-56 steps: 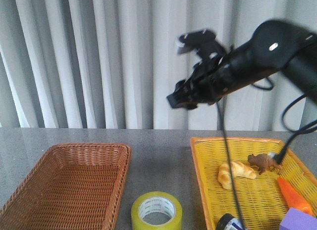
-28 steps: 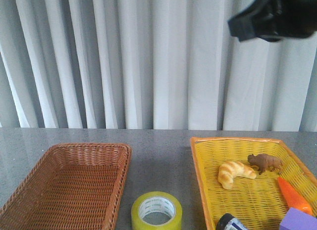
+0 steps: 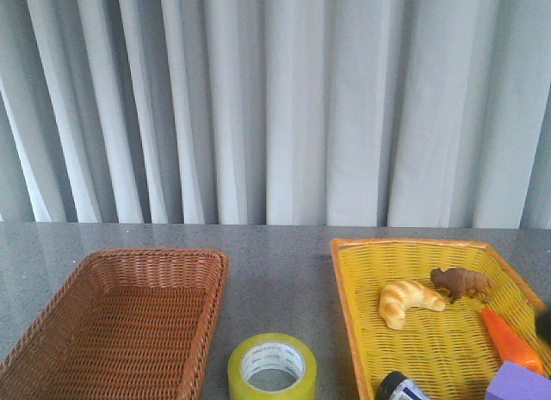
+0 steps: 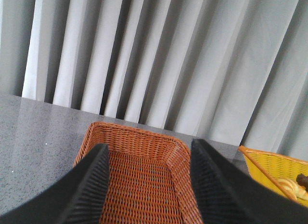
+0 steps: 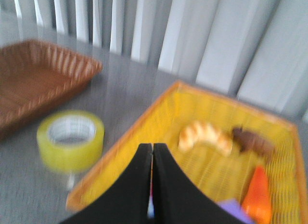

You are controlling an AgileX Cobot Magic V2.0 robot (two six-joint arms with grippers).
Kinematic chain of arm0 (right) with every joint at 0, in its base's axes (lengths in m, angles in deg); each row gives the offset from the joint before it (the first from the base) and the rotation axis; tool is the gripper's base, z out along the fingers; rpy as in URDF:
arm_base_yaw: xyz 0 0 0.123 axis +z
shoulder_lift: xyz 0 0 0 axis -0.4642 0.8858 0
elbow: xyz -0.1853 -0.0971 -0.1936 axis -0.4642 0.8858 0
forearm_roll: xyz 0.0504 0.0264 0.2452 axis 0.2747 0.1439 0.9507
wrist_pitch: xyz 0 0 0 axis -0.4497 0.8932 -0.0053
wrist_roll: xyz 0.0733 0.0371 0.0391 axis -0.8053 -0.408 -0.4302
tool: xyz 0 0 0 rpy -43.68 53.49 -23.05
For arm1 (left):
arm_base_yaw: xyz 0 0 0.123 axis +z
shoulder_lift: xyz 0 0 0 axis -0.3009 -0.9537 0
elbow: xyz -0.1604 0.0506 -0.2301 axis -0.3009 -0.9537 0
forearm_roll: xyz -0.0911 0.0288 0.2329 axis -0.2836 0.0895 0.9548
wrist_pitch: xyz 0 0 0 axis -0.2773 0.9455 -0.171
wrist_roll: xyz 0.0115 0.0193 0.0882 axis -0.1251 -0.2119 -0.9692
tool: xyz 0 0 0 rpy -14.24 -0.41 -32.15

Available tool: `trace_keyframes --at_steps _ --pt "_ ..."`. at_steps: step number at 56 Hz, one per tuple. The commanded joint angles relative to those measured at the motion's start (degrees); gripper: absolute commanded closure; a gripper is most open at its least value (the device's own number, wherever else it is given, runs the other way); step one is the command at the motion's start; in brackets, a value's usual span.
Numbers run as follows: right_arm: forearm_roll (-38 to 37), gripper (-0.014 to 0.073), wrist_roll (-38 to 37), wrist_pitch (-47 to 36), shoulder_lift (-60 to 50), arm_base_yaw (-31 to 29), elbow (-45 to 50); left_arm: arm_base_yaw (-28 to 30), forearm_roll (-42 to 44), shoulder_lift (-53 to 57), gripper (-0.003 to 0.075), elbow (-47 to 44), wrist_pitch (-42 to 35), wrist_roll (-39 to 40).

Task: Transfer tape with both arms
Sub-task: 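Open the right gripper and raise it away from the tape, then reach the left gripper down and grasp the tape roll's rim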

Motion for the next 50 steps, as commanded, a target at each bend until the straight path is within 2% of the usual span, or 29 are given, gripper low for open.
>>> trace_keyframes --at_steps 1,11,21,29,40,50 --pt "-0.76 0.0599 -1.21 -4.69 -4.74 -0.31 6.14 -0.01 -0.59 -2.38 0.0347 3.79 -3.56 -0.94" --pt "-0.89 0.0599 -2.87 -4.96 -10.44 -0.31 14.04 -1.29 -0.65 -10.61 0.0349 14.25 3.92 -12.4" --pt "-1.24 0.0598 -2.87 -4.98 -11.76 -0.31 15.51 -5.98 -1.13 -23.53 0.0337 28.18 12.38 -26.88" --pt "-1.35 0.0598 -2.87 -4.86 -11.71 -0.31 15.51 -9.2 -5.76 -33.85 0.0294 39.29 20.34 -33.43" --pt "-1.47 0.0598 -2.82 -3.3 -11.71 -0.31 15.51 -13.89 -14.11 -48.46 0.0281 52.49 31.13 -47.91" --pt "-1.42 0.0598 -2.82 -2.01 -11.71 -0.31 15.51 -17.65 -16.09 -60.61 0.0282 63.11 32.96 -51.01"
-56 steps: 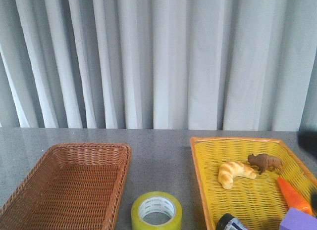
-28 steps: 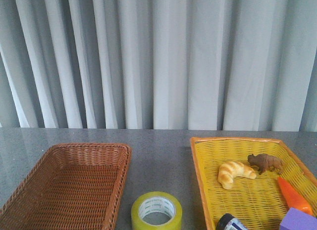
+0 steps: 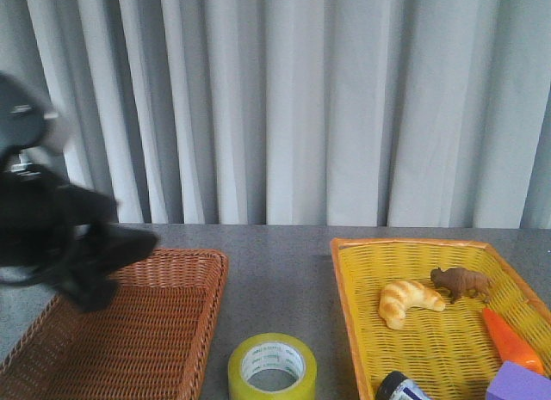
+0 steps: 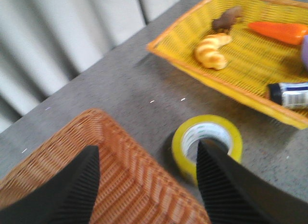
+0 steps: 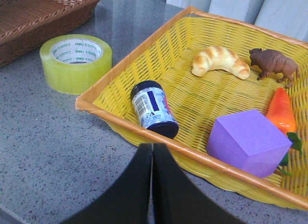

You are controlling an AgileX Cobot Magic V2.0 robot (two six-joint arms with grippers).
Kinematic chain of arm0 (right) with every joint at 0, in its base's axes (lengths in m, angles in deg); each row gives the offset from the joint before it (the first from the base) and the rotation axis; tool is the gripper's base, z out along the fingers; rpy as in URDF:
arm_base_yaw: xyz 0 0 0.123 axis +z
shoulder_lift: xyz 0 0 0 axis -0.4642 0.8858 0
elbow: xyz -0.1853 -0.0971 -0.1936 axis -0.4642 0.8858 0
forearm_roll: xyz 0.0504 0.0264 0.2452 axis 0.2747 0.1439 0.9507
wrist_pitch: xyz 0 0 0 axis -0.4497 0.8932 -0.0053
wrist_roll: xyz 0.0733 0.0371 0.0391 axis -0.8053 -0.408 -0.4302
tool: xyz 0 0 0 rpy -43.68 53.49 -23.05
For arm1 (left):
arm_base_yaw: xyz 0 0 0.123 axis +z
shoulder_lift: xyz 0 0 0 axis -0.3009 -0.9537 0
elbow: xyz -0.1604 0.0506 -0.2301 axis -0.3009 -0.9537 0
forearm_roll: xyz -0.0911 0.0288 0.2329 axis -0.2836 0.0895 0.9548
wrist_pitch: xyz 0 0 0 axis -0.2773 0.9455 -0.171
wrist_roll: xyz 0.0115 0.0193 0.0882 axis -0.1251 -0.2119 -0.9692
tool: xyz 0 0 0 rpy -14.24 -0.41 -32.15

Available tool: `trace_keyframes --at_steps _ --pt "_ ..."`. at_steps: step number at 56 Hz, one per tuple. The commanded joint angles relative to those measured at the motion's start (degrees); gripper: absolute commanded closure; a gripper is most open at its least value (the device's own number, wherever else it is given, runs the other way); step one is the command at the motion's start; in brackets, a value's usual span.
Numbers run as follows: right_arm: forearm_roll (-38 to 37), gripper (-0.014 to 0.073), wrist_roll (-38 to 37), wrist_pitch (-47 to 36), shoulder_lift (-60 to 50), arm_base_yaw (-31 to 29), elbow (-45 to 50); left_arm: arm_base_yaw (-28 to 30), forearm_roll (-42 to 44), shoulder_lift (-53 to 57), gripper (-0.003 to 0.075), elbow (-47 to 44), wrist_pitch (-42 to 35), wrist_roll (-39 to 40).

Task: Transfer tape with both arms
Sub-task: 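Reach the left gripper down and grasp the tape roll's rim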

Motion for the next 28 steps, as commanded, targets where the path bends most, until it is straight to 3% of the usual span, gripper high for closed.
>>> trace_keyframes --at_steps 1,28 --pt "-0.6 0.0598 -0.08 -3.06 0.36 -0.31 -1.56 -1.93 -2.24 -5.16 0.0282 6.84 -2.46 -1.78" --pt "-0.42 0.0598 -0.19 -2.57 0.36 -0.31 -1.56 -5.89 -1.2 -32.42 0.0283 20.93 -1.66 -4.66"
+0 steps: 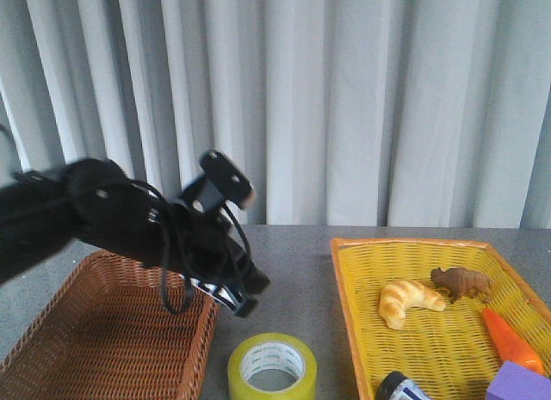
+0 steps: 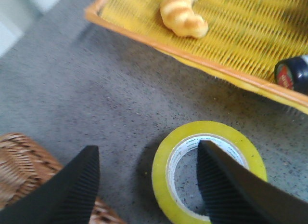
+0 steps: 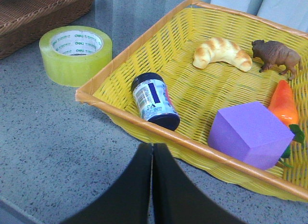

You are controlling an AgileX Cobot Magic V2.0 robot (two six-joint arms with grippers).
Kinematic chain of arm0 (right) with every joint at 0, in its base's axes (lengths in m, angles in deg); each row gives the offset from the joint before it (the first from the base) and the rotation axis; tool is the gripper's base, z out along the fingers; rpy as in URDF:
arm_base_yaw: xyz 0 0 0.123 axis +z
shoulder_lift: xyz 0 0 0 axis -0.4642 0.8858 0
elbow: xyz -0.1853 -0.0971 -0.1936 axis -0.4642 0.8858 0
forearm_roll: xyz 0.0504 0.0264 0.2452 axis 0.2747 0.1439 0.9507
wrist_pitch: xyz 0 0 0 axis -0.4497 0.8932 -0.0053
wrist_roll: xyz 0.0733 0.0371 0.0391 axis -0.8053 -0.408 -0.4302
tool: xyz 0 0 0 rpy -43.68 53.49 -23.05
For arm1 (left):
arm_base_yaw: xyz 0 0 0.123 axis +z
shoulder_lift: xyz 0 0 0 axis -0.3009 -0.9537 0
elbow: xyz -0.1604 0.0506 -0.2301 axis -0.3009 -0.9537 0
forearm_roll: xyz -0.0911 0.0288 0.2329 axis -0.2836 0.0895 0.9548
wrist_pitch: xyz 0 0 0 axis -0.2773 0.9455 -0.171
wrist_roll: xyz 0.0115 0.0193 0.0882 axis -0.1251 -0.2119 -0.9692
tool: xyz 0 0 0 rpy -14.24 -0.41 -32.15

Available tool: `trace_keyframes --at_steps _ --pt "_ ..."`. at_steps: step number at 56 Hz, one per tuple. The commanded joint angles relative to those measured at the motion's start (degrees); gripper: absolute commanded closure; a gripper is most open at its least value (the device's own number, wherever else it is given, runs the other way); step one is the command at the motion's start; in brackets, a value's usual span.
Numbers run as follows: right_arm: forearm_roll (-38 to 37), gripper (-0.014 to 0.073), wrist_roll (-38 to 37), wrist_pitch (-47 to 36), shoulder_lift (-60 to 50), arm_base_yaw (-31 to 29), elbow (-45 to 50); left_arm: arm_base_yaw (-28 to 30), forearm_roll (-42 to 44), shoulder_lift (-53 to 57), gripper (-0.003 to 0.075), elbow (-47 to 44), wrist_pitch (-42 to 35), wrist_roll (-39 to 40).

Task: Transfer tape with both arms
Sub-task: 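Reach the left gripper down and grasp the tape roll's rim, then lift the tape with the left gripper and lower it into the brown basket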

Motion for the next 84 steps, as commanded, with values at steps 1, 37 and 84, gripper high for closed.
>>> trace_keyframes --at_steps 1,37,84 --pt "-0.42 0.0598 -0.08 -3.97 0.36 -0.31 -1.61 -0.35 -1.28 -1.43 0.0283 3.66 -2.83 -0.13" --pt "-0.47 0.0598 -0.22 -4.03 0.36 -0.31 -1.61 -0.79 -1.82 -11.69 0.0287 6.14 0.37 -0.06" --pt "-0.47 0.0598 -0.22 -4.03 0.36 -0.31 -1.61 -0.74 -2.0 -14.78 0.0676 6.17 0.54 0.09"
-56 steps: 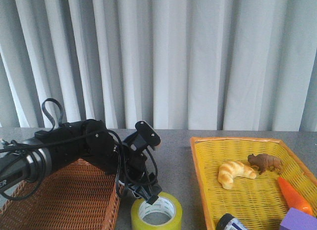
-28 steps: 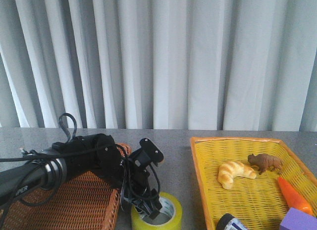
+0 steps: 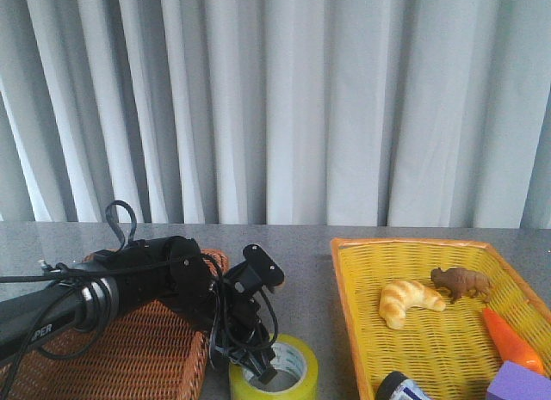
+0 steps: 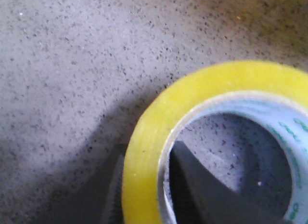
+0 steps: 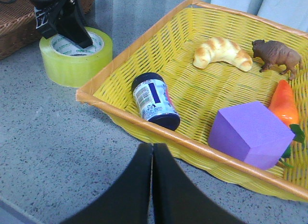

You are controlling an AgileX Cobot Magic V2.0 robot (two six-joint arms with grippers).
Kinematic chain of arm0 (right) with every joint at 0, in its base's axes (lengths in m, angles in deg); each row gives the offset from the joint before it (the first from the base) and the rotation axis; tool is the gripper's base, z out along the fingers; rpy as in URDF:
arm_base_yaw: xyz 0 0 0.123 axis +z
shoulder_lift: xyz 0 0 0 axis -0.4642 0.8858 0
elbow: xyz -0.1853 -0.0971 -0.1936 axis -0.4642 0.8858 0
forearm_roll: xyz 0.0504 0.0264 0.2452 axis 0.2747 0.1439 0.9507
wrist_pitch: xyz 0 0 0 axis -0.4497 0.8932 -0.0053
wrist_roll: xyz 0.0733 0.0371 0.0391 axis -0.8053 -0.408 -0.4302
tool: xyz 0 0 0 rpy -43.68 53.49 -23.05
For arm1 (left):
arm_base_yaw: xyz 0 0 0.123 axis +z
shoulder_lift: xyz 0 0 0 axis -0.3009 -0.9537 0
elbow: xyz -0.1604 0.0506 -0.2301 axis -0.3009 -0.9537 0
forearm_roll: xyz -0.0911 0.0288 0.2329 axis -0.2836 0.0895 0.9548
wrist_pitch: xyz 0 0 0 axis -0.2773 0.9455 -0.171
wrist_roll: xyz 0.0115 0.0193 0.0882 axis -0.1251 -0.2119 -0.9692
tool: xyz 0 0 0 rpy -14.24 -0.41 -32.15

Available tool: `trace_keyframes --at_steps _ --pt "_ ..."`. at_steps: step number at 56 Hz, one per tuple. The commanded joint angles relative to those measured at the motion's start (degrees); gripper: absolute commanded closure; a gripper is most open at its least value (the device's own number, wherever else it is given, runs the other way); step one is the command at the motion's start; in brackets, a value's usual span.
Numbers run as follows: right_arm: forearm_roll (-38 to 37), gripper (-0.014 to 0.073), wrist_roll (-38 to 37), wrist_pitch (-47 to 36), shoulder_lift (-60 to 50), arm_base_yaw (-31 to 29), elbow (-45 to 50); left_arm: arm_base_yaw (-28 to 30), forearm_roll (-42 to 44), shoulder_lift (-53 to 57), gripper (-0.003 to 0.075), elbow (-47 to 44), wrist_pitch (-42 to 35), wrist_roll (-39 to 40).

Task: Transfer tape with both arms
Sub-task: 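Lift the tape with the left gripper and lower it into the brown basket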

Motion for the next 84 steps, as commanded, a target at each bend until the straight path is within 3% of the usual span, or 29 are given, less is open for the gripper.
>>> trace_keyframes --at_steps 1,4,14,24,34,41,46,63,84 --pt "-0.47 0.0598 -0.15 -3.98 0.36 -0.31 -1.67 -0.36 -2.47 3.49 0.0695 1.91 -1.42 0.3" --pt "-0.47 0.0598 -0.15 -3.98 0.36 -0.31 -1.67 -0.36 -3.81 4.04 0.0728 1.93 -1.04 0.63" --pt "-0.46 0.0598 -0.15 -4.04 0.36 -0.31 -1.67 -0.36 -8.6 8.99 0.0727 3.88 0.42 0.68" --pt "-0.46 0.0598 -0.15 -4.04 0.36 -0.31 -1.67 -0.36 -7.24 16.62 0.0727 8.69 2.94 0.68" --pt "-0.43 0.0598 -0.33 -3.98 0.36 -0.31 -1.67 -0.18 6.92 25.27 0.0727 10.23 5.15 1.87" --pt "-0.43 0.0598 -1.93 -3.86 0.36 -0.31 -1.67 2.44 22.37 28.81 0.0727 10.23 8.36 10.21" --pt "-0.27 0.0598 -2.72 -3.79 0.36 -0.31 -1.67 5.9 27.86 29.0 0.0727 10.23 10.23 16.55" --pt "-0.14 0.0598 -2.9 -3.52 0.36 -0.31 -1.67 15.49 27.3 23.37 0.0727 1.9 8.73 21.38" --pt "-0.14 0.0598 -2.95 -2.19 0.36 -0.31 -1.67 15.81 23.58 15.25 0.0727 -2.22 7.6 21.64"
